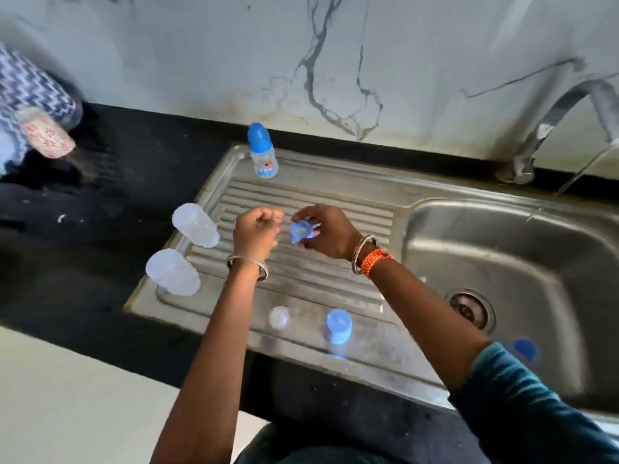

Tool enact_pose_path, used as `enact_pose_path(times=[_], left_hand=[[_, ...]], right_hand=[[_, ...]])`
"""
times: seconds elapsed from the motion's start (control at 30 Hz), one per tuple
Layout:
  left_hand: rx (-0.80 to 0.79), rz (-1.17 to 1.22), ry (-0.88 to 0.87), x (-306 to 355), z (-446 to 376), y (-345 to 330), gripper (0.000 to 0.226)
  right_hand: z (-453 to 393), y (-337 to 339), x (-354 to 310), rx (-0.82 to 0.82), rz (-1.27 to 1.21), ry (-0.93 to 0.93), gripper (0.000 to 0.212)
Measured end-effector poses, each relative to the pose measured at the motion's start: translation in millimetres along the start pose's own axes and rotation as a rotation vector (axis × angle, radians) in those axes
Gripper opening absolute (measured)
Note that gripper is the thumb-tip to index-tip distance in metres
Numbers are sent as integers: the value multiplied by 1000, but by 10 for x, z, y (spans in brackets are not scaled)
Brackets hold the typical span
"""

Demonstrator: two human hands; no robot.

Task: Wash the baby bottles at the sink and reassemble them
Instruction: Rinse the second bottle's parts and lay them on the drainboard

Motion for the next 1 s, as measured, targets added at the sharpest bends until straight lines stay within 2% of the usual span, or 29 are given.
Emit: enact_pose_path(times=[0.17, 0.37, 0.47, 0.53, 0.63, 0.77, 0.87, 0.93, 1.0], left_hand=[[22, 44, 33, -68, -222, 475, 27], [-35, 70, 42, -132, -331, 594, 27], [-6, 69, 33, -193, -328, 658, 25], [14, 59, 24, -223, -298, 680, 24], [24, 48, 21, -218, -249, 598, 24], [-55, 39, 40, -145, -154, 53, 25], [-165, 85, 25, -44, -18, -651, 22], [-241, 90, 26, 3, 147, -1181, 18], [-326, 63, 54, -15, 306, -1652, 18]], right_hand=[[-295, -616, -275, -140, 24, 22, 44], [-418, -959, -263, -200, 257, -33, 69], [-450, -1054, -252, -219, 294, -42, 73], [-442, -1051, -256, -212, 287, -43, 84], [-375, -787, -208, -148, 239, -56, 94], [-7, -47, 295, 60, 127, -169, 67], [501, 478, 1050, 194, 134, -373, 42], [850, 682, 1642, 208, 181, -594, 34], [1072, 663, 2127, 93, 214, -731, 29]])
Point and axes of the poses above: each hand's wrist, its own z-axis away from the middle knuckle, its own y-axis out of the back of the hand, x = y × z, the point moved 2 cm from there along -z, towards the middle knuckle, and after that the axes turned 6 degrees about z, right-handed, at the moved point
